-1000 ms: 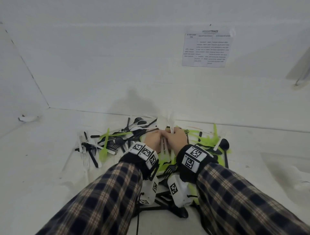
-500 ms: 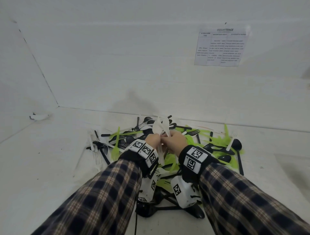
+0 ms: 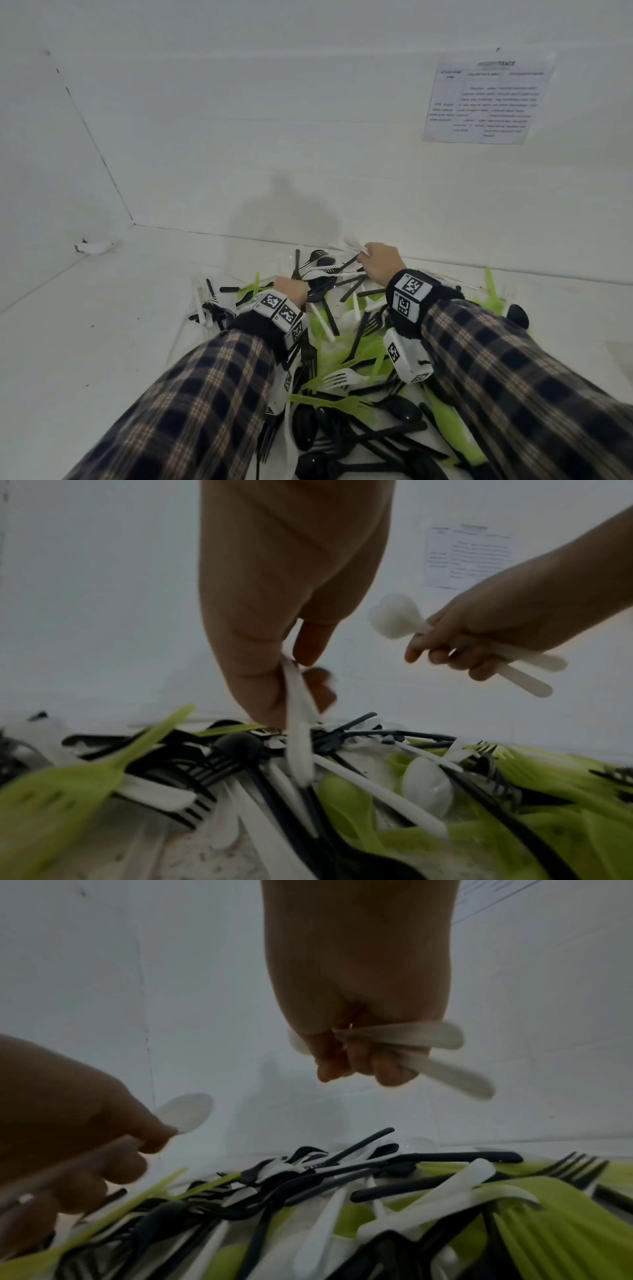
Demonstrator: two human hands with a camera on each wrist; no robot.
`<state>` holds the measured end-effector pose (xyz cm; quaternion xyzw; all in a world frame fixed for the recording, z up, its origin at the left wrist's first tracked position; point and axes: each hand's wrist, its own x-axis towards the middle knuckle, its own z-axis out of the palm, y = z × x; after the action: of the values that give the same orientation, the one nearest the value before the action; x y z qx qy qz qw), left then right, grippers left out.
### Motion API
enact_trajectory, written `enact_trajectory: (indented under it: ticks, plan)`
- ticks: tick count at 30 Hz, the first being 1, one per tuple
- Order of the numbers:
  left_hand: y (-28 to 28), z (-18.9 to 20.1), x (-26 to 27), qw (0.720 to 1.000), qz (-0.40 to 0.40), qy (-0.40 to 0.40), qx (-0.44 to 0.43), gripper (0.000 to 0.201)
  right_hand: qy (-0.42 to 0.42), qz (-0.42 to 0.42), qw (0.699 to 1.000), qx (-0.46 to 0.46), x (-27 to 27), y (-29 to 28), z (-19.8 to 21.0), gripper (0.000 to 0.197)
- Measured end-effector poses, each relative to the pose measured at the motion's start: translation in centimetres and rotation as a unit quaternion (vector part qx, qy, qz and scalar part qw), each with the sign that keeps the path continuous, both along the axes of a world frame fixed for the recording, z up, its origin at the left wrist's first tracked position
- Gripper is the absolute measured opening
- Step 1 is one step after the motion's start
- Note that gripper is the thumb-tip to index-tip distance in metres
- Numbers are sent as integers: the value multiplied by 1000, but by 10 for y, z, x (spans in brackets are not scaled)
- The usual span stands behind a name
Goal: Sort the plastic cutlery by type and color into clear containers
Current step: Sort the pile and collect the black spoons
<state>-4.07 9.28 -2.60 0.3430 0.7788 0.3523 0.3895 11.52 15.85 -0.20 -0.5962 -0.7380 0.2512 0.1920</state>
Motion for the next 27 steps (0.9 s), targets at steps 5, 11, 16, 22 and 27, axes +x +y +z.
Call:
enact_trajectory:
  ticks: [5, 11, 16, 22, 27]
  plan:
    - [8, -4, 7, 996, -63, 56, -27, 18, -49, 29, 998, -37, -20, 19, -8, 26]
    - [19, -25, 10, 973, -129, 165, -101, 20, -162, 92, 979, -84, -40, 29, -24, 31]
    - [23, -39, 17, 959, -134, 221, -114, 32, -246, 125, 958, -75, -44, 33, -34, 32]
    - [23, -45, 17, 947, -133, 272, -110, 31, -278, 95, 955, -40, -41, 32, -45, 33]
    - [22, -44, 19, 930, -149, 315, -115, 31, -167, 51, 983, -61, -37, 29, -42, 37]
